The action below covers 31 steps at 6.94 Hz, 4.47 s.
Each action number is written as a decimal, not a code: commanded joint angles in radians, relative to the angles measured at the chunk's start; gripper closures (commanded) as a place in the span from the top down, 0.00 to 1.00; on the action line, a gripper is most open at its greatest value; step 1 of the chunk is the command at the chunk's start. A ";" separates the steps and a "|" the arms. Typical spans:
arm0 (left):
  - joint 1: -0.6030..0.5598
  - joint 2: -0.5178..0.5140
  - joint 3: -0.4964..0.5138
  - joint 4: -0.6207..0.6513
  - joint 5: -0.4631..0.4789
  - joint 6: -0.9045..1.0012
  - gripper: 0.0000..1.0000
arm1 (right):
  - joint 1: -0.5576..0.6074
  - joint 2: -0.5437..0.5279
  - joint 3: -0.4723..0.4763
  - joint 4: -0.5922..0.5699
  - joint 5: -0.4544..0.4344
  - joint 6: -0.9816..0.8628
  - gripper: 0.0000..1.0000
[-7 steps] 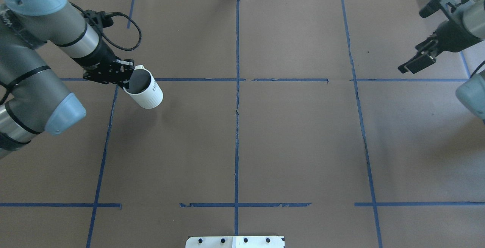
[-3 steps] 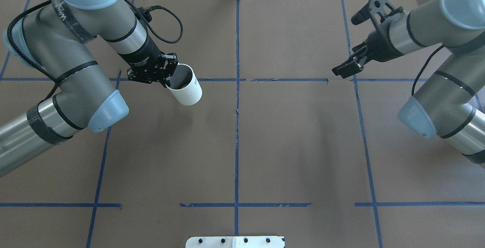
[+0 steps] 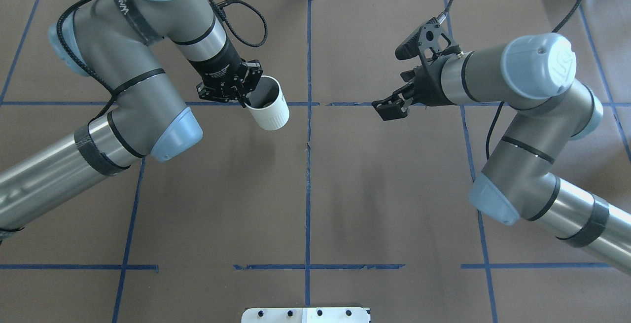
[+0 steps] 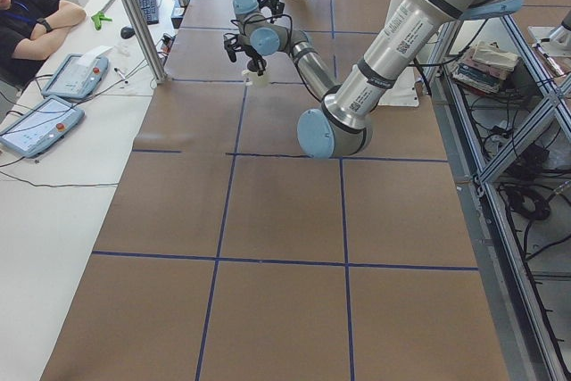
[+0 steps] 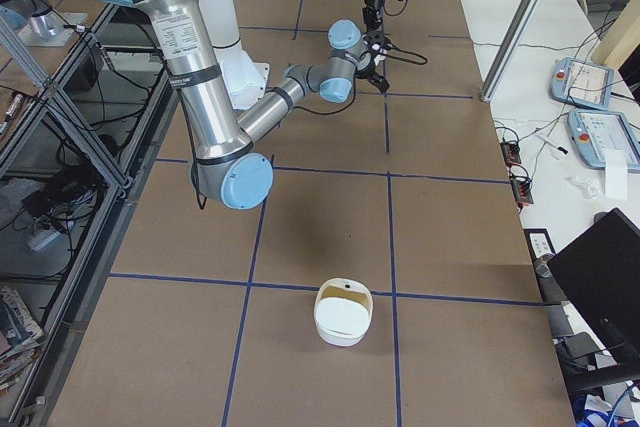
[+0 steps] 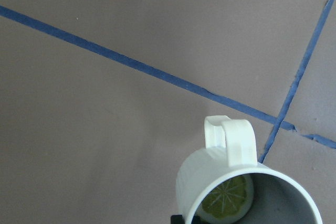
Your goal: Left arm hands cup to right arm to dump lemon
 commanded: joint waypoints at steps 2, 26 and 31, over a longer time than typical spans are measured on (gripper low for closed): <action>0.011 -0.070 0.046 -0.009 -0.002 -0.126 0.00 | -0.158 0.075 0.001 0.028 -0.263 0.019 1.00; -0.016 -0.080 -0.092 -0.001 -0.201 -0.223 1.00 | -0.238 0.067 -0.001 0.028 -0.390 0.016 0.25; 0.024 0.152 -0.190 0.029 -0.013 0.159 1.00 | -0.177 -0.058 0.001 0.022 -0.388 0.083 0.30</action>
